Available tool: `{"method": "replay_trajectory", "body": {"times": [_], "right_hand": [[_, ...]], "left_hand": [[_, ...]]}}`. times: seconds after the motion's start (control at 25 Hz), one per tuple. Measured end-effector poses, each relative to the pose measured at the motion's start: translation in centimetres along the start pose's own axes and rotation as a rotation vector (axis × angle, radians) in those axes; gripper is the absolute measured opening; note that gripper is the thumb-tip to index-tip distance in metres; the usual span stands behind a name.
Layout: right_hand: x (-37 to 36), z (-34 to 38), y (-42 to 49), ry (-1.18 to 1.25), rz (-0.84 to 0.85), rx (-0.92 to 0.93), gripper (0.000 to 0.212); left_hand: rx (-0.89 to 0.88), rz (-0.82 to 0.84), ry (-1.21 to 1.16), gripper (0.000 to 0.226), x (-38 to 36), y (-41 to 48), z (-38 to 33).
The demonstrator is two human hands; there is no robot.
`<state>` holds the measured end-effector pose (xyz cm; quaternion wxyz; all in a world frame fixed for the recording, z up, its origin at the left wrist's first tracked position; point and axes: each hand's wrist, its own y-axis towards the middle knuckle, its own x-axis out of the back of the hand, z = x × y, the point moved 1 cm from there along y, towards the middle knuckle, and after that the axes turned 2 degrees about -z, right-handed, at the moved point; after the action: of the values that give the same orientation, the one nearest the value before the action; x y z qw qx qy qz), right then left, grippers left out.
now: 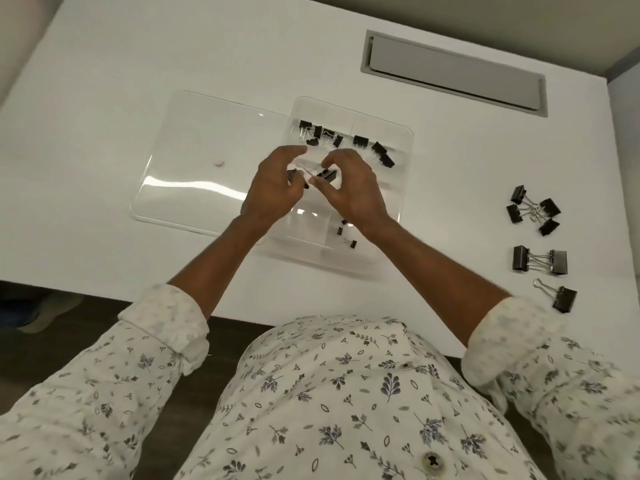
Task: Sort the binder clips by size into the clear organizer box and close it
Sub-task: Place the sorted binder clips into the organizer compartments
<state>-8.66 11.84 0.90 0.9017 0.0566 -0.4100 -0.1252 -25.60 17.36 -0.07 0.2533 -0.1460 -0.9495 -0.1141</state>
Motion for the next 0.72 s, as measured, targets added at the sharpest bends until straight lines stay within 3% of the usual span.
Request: {"method": "replay_trajectory", "body": {"times": [0.36,0.72], "right_hand": [[3.4,-3.1,-5.2,0.002,-0.159,-0.027,0.015],[11.6,-9.1,-14.8,-0.053,-0.369,-0.236,0.015]], "left_hand": [[-0.057,0.082,0.005,0.039,-2.6,-1.0,-0.9],[-0.194,0.354,-0.013,0.038,-13.2,-3.3,-8.7]]}}
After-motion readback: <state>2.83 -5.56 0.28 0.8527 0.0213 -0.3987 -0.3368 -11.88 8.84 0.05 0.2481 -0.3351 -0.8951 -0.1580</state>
